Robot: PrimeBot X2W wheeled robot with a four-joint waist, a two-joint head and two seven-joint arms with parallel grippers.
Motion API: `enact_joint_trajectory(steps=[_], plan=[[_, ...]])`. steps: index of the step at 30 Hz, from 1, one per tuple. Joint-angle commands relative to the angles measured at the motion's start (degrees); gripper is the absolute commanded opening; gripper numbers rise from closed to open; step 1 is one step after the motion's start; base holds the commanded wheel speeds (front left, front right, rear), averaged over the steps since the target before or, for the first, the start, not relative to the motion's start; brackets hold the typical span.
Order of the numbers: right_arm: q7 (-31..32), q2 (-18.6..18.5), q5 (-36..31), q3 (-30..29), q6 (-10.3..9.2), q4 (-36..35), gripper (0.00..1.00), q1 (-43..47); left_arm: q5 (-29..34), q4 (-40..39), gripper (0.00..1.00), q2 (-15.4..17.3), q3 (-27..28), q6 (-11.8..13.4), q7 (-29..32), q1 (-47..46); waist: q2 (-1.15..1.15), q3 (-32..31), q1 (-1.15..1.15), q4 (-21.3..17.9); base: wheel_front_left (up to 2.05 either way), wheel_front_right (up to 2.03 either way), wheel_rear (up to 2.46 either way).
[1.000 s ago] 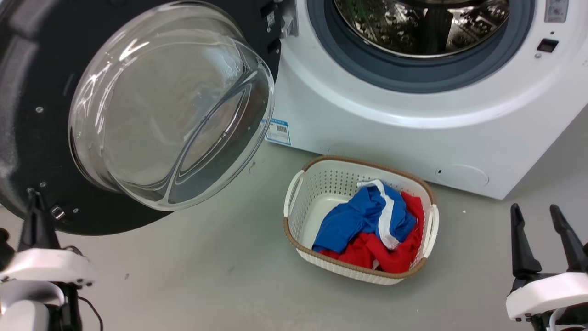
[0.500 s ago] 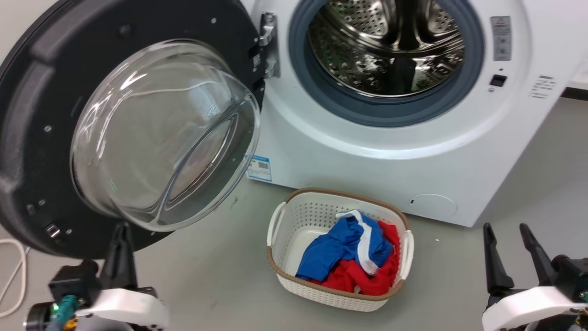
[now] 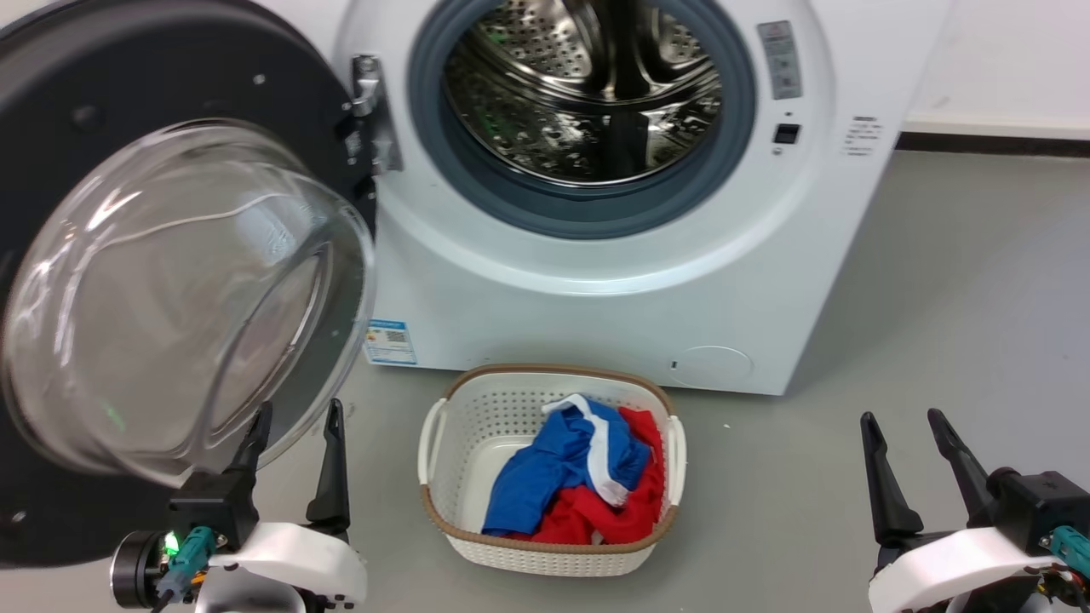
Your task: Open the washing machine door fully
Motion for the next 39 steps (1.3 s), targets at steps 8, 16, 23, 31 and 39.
enact_joint_trajectory(steps=[8,16,23,31,39], plan=[[-0.6,-1.0,0.3,0.3,-0.02,0.5,1.0,-0.7,1.8,2.8,1.0,0.0,-1.1,1.1,-1.5,-1.4,0.0,0.1,0.0,-5.9,0.0,0.0,0.0],[-0.6,-1.2,0.5,0.9,-0.02,1.0,1.0,-1.0,2.3,4.4,1.0,0.0,-1.7,1.2,-2.3,-2.1,0.0,-0.1,0.0,-7.2,0.0,0.0,0.0],[-0.8,-1.6,0.6,1.0,-0.02,1.4,1.0,-1.4,1.8,5.4,1.0,-0.2,-2.3,0.7,-2.3,-2.3,0.0,-0.1,0.0,-7.5,0.0,0.0,0.0],[-1.0,-1.6,0.6,1.1,-0.02,1.6,1.0,-1.2,1.3,5.9,1.0,-0.2,-2.6,0.9,-2.6,-2.3,0.0,-0.1,0.0,-7.6,0.0,0.0,0.0],[-1.1,-1.3,0.8,1.2,-0.02,1.7,1.0,-1.1,1.1,5.7,1.0,0.1,-2.8,1.1,-2.7,-2.3,0.0,0.1,0.0,-7.8,0.0,0.0,0.0]])
